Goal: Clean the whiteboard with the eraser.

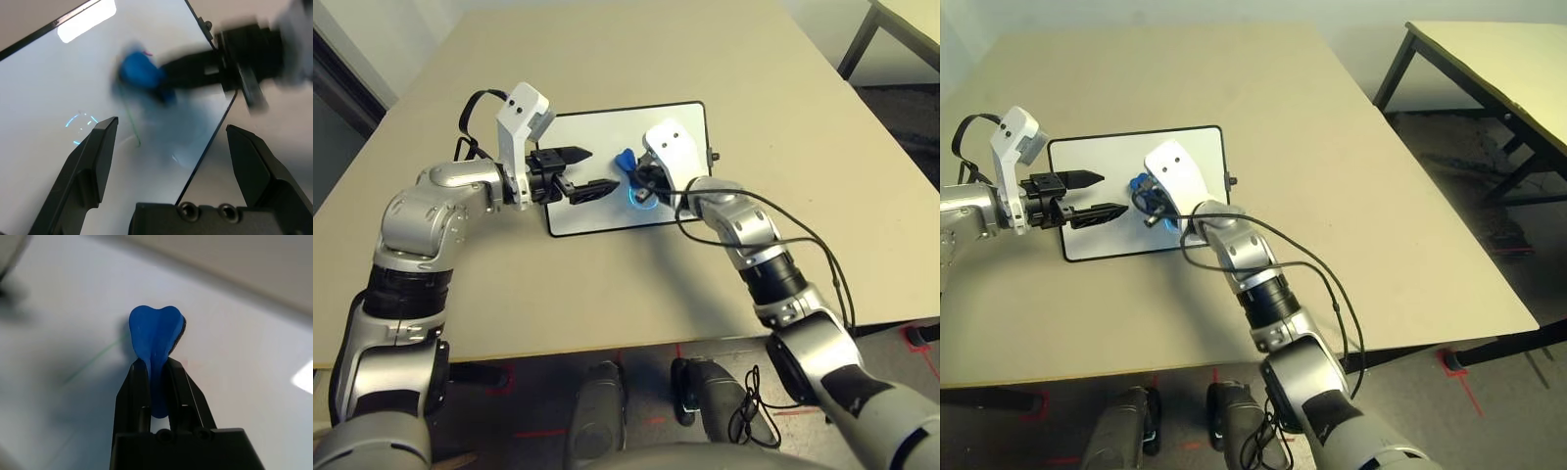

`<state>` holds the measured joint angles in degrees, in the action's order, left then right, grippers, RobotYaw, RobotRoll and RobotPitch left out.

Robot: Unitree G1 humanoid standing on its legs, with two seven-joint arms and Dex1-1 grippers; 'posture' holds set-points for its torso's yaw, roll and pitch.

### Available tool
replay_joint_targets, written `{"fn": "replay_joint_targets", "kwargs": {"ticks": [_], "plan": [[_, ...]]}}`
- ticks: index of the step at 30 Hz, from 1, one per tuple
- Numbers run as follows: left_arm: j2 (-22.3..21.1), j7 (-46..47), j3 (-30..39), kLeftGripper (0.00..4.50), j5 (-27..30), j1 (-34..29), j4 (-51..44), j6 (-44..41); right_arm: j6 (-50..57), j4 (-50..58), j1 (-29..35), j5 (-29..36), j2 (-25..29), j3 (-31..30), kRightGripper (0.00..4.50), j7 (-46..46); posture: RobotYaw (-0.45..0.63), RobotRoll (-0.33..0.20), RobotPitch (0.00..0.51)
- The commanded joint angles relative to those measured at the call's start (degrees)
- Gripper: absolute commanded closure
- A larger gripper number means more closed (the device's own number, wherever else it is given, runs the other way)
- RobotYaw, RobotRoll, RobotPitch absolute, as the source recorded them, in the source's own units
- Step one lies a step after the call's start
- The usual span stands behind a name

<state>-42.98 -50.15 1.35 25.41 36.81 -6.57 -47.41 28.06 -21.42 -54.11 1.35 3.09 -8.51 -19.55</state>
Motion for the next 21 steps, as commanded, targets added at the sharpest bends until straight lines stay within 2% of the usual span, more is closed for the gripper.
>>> {"fn": "replay_joint_targets", "kwargs": {"ticks": [1,14,16,21], "plan": [[-0.1,0.0,-0.5,0.0,0.2,-0.3,-0.5,-0.6,-2.4,-4.9,-1.3,-0.2,0.3,1.8,4.17,1.4,0.11,0.0,0.163],[0.0,0.1,-0.4,0.0,0.4,-0.5,-0.8,-0.7,5.1,6.4,7.8,-0.8,-1.1,-5.5,4.17,-3.4,0.11,0.0,0.171],[0.0,0.0,-0.4,0.0,0.4,-0.6,-0.8,-0.8,5.1,6.3,7.5,-0.9,-0.9,-5.2,4.17,-3.2,0.11,0.0,0.172],[0.0,0.1,-0.3,0.0,0.5,-0.7,-1.0,-1.0,0.8,0.5,2.0,-0.6,-0.4,0.1,4.18,0.9,0.11,0.0,0.172]]}}
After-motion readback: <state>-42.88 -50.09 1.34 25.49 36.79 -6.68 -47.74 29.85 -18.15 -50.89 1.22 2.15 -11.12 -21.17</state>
